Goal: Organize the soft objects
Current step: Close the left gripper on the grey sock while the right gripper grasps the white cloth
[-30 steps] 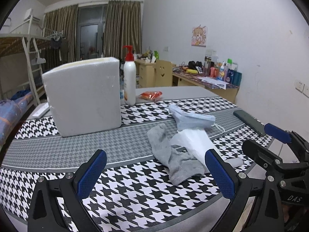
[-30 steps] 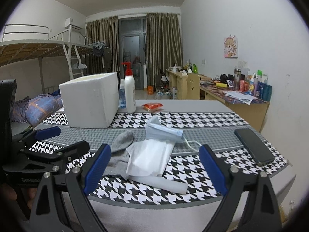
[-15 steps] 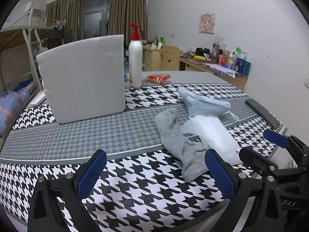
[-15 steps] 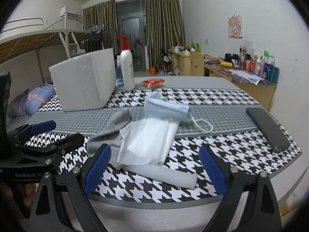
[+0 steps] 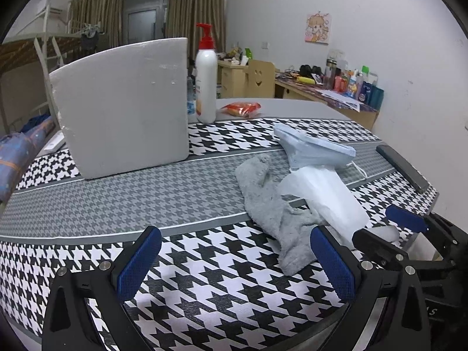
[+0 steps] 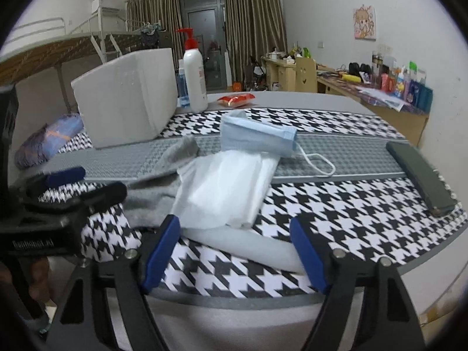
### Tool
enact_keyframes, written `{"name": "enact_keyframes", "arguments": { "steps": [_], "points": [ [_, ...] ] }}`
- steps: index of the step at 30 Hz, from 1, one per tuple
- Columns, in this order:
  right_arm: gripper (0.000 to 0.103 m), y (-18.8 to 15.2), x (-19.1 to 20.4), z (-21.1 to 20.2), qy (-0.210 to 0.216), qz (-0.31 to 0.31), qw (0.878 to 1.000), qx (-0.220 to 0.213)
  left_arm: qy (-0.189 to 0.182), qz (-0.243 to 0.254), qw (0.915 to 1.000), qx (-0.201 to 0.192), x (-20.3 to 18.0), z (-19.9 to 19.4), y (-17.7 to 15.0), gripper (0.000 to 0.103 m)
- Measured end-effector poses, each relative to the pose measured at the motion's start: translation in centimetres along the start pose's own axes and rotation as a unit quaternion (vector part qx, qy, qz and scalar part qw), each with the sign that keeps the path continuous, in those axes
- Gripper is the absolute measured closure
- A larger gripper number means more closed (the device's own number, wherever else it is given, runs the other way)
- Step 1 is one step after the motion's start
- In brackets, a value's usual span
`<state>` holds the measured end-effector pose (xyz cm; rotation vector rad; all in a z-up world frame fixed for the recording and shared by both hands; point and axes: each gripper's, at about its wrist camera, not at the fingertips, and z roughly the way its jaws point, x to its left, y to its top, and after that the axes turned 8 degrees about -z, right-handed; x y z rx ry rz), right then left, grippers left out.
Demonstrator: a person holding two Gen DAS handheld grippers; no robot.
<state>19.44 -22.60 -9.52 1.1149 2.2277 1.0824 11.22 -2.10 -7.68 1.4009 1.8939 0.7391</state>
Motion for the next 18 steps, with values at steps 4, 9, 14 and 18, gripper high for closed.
{"name": "enact_keyframes", "arguments": {
  "steps": [4, 9, 14, 18],
  "points": [
    [0.022, 0.6, 0.2, 0.6, 0.002, -0.007, 1.0, 0.003, 0.006, -0.003, 1.0, 0.0, 0.4, 0.0, 0.1, 0.001],
    [0.024, 1.5, 0.1, 1.8, 0.014, -0.003, 1.0, 0.019, 0.012, -0.004, 0.9999, 0.0, 0.7, 0.0, 0.0, 0.001],
    [0.033, 1.9, -0.6, 3.1, 0.027, 0.019, 0.999, 0.038, 0.018, -0.005, 0.9998, 0.001, 0.6, 0.2, 0.1, 0.001],
    [0.06, 2.1, -1.1, 4.2, 0.038, 0.027, 0.997, 0.059, 0.019, 0.001, 0.9998, 0.001, 0.2, 0.5, 0.3, 0.001]
  ]
}}
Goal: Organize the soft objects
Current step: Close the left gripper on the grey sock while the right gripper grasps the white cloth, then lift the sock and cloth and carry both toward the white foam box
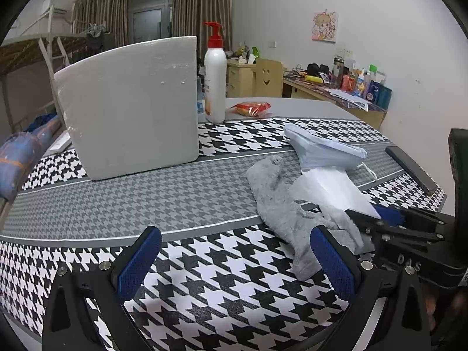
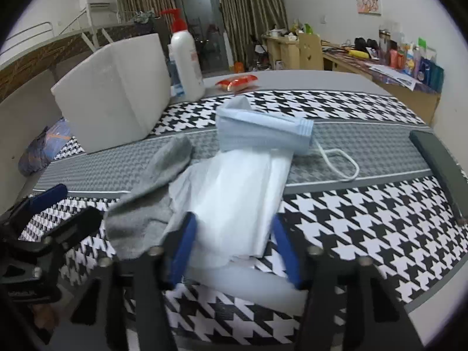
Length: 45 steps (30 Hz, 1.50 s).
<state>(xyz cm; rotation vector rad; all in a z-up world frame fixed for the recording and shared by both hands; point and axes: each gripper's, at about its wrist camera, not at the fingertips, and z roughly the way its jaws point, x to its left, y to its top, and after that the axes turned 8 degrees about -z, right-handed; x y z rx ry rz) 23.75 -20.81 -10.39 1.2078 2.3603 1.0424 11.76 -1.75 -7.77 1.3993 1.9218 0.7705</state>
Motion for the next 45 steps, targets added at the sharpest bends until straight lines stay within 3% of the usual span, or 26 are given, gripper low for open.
{"name": "enact_keyframes", "arguments": {
  "steps": [3, 6, 13, 21, 27, 35, 39, 45],
  "points": [
    [0.081, 0.2, -0.2, 0.4, -0.018, 0.004, 1.0, 0.007, -0.001, 0.002, 1.0, 0.002, -0.3, 0.4, 0.1, 0.001],
    [0.094, 0.1, -0.3, 0.6, -0.011, 0.003, 1.0, 0.005, -0.004, 0.008, 0.9999, 0.008, -0.9, 0.8, 0.3, 0.001],
    [0.096, 0.2, -1.2, -2.4, -0.008, 0.011, 0.999, -0.039, -0.025, 0.009, 0.9994, 0.023, -1.7, 1.6, 0.7, 0.001],
    [0.096, -0.4, -2.2, -5.2, -0.04, 0.024, 0.996, -0.072, -0.029, 0.015, 0.9987, 0.038, -3.1, 2.8, 0.9, 0.002],
    [0.096, -1.4, -3.5, -5.2, -0.053, 0.042, 0.996, -0.06, -0.03, 0.014, 0.9968, 0.073, -3.7, 4.3, 0.7, 0.03],
    [0.096, -2.6, -3.8, -6.6, -0.07, 0.04, 0.994, -0.074, -0.031, 0.013, 0.9959, 0.083, -4.2, 4.9, 0.6, 0.055],
    [0.096, -2.9, -4.1, -6.9, -0.073, 0.045, 0.994, -0.07, -0.033, 0.008, 0.9959, 0.084, -4.1, 5.0, 0.8, 0.087],
    [0.096, -3.1, -3.8, -7.4, -0.071, 0.042, 0.994, -0.078, -0.04, 0.008, 0.9968, 0.069, -3.9, 4.3, 1.1, 0.09]
  ]
}}
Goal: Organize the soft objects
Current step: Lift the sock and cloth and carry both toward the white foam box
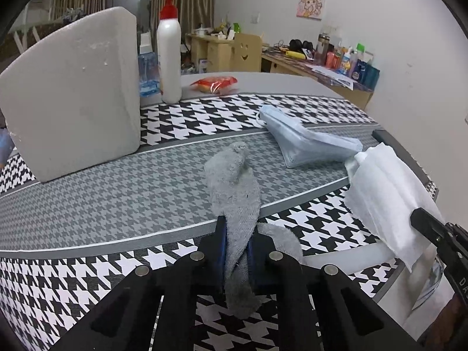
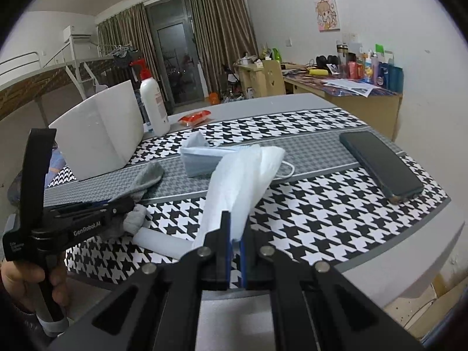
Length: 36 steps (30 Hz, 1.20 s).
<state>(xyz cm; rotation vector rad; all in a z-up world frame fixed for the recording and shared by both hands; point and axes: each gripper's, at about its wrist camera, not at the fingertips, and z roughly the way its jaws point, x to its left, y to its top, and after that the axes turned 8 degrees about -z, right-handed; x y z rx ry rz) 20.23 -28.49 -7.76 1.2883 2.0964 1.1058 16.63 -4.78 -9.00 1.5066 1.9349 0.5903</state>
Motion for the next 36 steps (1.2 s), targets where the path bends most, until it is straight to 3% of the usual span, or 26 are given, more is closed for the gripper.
{"name": "enact_keyframes", "arguments": {
  "steps": [10, 36],
  "points": [
    [0.096, 0.7, 0.3, -1.7, -0.005, -0.004, 1.0, -0.022, -0.019, 0.025, 0.9981, -0.053, 0.0, -3.8, -0.3, 0.09],
    [0.096, 1.9, 3.1, -3.3, -0.002, -0.031, 0.998, -0.048, -0.023, 0.024, 0.9951, -0.093, 1.2, -8.2, -0.7, 0.09]
  ]
}}
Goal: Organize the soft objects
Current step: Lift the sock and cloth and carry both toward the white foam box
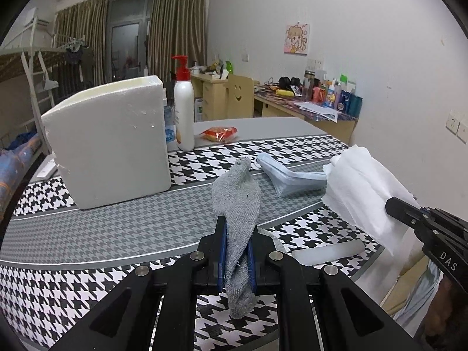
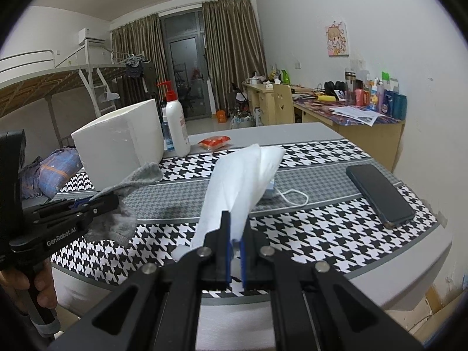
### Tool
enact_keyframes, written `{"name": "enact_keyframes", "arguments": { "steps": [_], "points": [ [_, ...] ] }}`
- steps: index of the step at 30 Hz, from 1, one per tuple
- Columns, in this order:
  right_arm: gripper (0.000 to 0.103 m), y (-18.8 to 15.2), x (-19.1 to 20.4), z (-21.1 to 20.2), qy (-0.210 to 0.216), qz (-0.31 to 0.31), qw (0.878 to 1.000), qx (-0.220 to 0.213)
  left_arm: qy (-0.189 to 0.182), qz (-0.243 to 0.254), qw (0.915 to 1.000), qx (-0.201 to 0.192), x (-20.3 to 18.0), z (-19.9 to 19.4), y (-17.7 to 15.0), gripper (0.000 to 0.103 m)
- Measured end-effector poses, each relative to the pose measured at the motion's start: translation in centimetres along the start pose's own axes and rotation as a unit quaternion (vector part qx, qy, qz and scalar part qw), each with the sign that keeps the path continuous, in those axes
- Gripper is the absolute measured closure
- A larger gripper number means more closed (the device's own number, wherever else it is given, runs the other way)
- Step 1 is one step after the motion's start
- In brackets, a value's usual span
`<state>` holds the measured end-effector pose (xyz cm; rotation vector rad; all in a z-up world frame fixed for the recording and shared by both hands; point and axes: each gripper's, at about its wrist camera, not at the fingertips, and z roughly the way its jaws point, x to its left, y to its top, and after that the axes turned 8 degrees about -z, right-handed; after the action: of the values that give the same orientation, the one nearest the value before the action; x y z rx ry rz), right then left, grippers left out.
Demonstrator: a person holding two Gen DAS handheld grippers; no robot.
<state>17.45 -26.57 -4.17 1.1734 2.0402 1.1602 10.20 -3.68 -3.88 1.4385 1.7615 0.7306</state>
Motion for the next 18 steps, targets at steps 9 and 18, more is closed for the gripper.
{"name": "enact_keyframes", "arguments": {
  "steps": [9, 18],
  "points": [
    [0.096, 0.6, 0.7, -0.2, 0.003, -0.007, 1.0, -0.009, -0.018, 0.006, 0.9998, -0.007, 0.1, -1.1, 0.3, 0.09],
    [0.096, 2.0, 1.3, -0.2, 0.007, -0.008, 1.0, -0.02, -0.014, 0.006, 0.9997, -0.016, 0.5, -1.9, 1.4, 0.09]
  ]
}}
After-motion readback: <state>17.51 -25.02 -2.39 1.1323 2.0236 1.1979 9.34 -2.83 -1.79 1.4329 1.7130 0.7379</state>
